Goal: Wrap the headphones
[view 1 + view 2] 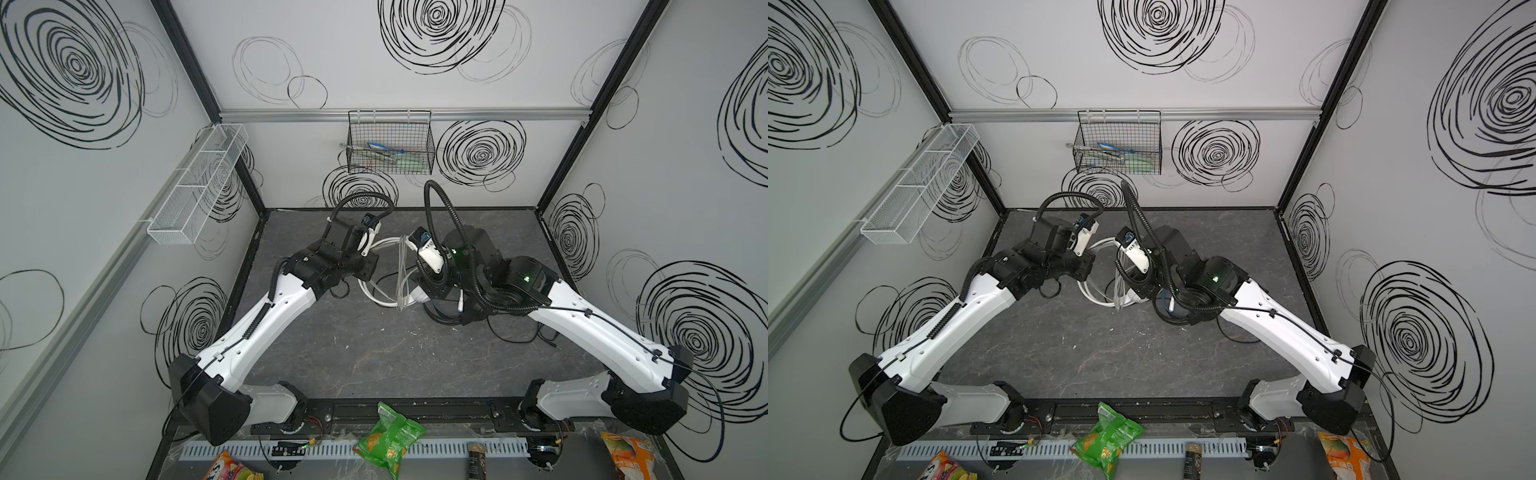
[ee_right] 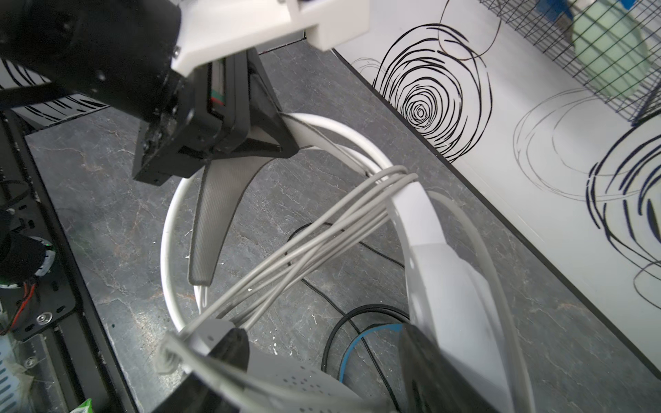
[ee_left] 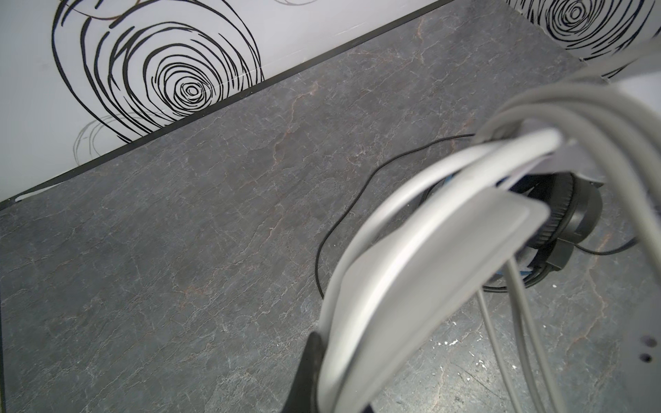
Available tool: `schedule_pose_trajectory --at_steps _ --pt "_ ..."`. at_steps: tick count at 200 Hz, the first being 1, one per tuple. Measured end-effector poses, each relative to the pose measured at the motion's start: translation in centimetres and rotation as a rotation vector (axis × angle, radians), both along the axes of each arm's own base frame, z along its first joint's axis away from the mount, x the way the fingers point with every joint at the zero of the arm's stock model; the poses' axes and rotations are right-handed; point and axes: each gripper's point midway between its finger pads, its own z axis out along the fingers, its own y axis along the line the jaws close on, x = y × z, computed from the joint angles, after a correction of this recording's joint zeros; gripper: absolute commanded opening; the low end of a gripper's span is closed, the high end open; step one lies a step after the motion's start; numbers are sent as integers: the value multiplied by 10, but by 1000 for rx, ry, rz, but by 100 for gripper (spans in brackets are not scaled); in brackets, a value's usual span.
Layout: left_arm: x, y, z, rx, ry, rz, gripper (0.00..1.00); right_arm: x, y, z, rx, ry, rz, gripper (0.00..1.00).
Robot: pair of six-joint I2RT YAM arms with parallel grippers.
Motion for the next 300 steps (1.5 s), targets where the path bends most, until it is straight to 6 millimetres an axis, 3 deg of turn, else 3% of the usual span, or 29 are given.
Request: schedule_pose_trajectory --at_steps 30,88,148,185,300 --pt "-1 0 0 0 3 -2 0 2 2 -1 3 9 -6 50" --pt "-1 1 -2 0 11 2 0 13 3 -13 -20 29 -63 48" --pt "2 3 -9 -7 37 39 0 37 20 -39 -63 80 -109 73" --pt "7 9 -11 -23 41 70 0 34 21 -32 -40 80 -94 83" --pt "17 15 -11 -60 36 105 0 28 6 -18 5 92 -140 99"
